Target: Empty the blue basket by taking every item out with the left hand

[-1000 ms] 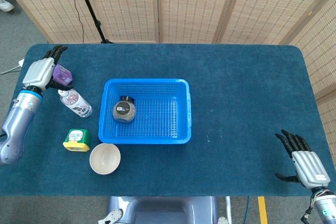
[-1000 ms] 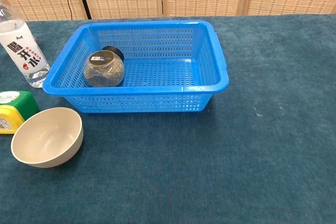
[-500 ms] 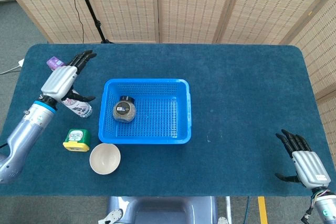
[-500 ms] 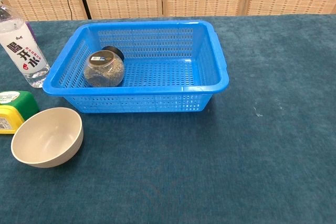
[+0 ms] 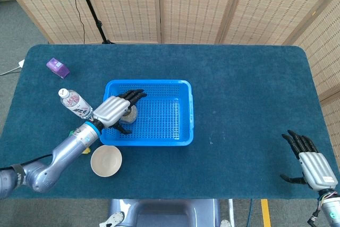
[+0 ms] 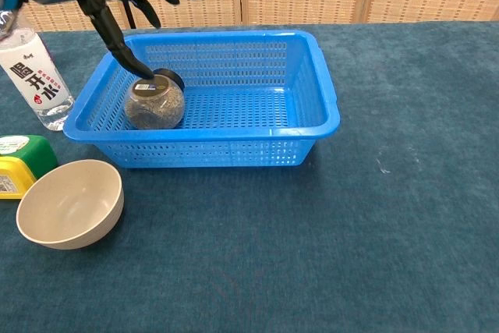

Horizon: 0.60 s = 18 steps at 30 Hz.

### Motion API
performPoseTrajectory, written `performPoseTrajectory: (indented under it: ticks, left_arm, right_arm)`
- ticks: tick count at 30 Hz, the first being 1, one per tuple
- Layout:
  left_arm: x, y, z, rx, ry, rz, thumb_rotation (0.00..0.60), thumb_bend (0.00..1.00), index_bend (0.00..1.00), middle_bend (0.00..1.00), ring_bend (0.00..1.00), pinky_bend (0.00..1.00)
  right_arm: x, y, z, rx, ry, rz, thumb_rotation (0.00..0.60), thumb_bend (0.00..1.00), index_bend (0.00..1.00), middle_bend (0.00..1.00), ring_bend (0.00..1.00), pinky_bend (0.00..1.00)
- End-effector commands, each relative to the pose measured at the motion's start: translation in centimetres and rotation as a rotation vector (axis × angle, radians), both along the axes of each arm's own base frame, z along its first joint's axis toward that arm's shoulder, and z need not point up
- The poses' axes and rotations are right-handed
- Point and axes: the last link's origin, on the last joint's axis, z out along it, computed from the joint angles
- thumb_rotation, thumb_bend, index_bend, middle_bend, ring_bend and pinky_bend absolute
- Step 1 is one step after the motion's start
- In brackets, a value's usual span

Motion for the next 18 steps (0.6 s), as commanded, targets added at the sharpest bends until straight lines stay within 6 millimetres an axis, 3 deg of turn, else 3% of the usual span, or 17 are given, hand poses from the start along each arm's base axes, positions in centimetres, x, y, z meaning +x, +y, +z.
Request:
performPoseTrajectory:
  ticks: [1, 8, 18]
  left_arm:
    - [0.1, 0.8, -2.8, 0.003, 0.049, 0.026, 0.600, 0.02, 0.00, 0.00, 0.00, 0.18]
    - [-0.6, 2.4, -5.8, 0.045, 0.117, 0.112, 0.600, 0.02, 0.00, 0.00, 0.00, 0.18]
    - [-2.0, 4.4, -7.2, 0.093, 0.170, 0.209, 0.600, 0.02, 0.00, 0.00, 0.00, 0.18]
  right_arm:
    - [-0.1, -0.1, 0.2, -0.003, -0.005, -0.003, 0.600, 0.00, 0.00, 0.00, 0.00, 0.00]
    - [-0.3, -0.2, 0.4, -0.002, -0.016, -0.009, 0.600, 0.00, 0.00, 0.00, 0.00, 0.00]
    - [-0.5, -0.4, 0.8, -0.012, -0.023, -0.022, 0.600, 0.00, 0.00, 0.00, 0.00, 0.00]
